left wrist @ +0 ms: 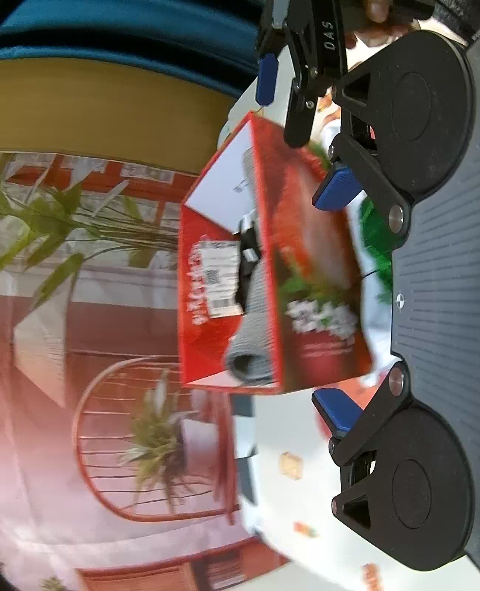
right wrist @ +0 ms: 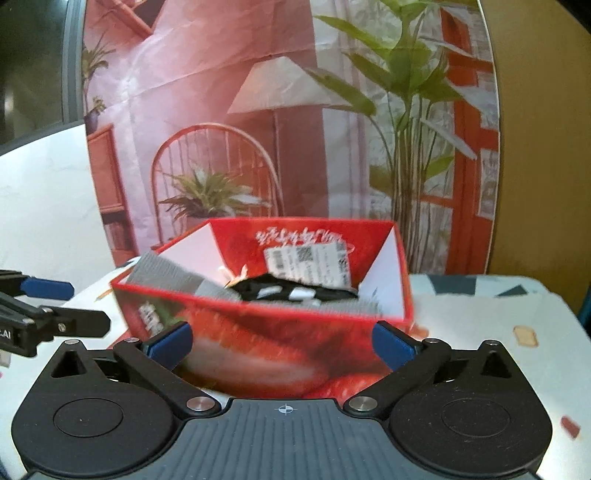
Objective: Organize soft objects
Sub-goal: 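Move both tools back to the green tasseled pouch, then grasp the green tasseled pouch with both tools, then lift the green pouch with both tools and carry it over the red box, then lower the pouch into the red box and open both tools, then move both tools back toward the clear plastic bag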
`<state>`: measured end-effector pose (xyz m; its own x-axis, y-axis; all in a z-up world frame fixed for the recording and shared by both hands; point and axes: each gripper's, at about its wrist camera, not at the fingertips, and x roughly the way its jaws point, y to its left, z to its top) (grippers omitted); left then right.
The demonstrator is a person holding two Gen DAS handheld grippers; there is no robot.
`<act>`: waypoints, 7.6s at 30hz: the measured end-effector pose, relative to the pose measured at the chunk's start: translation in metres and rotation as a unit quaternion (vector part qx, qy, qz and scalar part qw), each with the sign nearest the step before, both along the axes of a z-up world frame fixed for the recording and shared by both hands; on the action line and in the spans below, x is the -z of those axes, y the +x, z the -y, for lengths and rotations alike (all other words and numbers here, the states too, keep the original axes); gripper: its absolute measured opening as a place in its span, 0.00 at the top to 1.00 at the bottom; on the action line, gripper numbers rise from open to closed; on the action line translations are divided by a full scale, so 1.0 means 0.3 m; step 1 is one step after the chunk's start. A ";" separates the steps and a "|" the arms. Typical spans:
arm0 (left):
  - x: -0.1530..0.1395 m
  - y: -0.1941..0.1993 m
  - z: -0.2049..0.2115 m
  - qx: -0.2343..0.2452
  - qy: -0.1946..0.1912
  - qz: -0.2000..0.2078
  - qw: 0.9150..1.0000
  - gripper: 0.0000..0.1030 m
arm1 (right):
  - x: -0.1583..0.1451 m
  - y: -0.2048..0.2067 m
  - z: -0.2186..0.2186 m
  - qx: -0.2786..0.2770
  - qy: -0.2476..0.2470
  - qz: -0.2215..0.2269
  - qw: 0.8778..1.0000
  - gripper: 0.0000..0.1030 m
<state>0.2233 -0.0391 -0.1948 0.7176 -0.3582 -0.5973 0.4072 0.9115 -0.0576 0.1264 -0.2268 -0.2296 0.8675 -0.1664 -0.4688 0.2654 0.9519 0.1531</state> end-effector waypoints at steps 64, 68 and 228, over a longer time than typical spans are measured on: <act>0.151 0.051 0.053 0.062 -0.143 -0.113 0.981 0.58 | 0.153 0.079 -0.158 -0.121 0.044 -0.049 0.990 0.46; 0.103 0.019 0.046 0.064 -0.147 -0.095 0.983 0.58 | 0.100 0.060 -0.163 -0.122 0.036 -0.031 0.991 0.46; 0.263 -0.107 -0.062 -0.055 0.000 -0.090 0.994 0.00 | 0.239 -0.115 -0.043 0.063 0.021 -0.109 0.992 0.00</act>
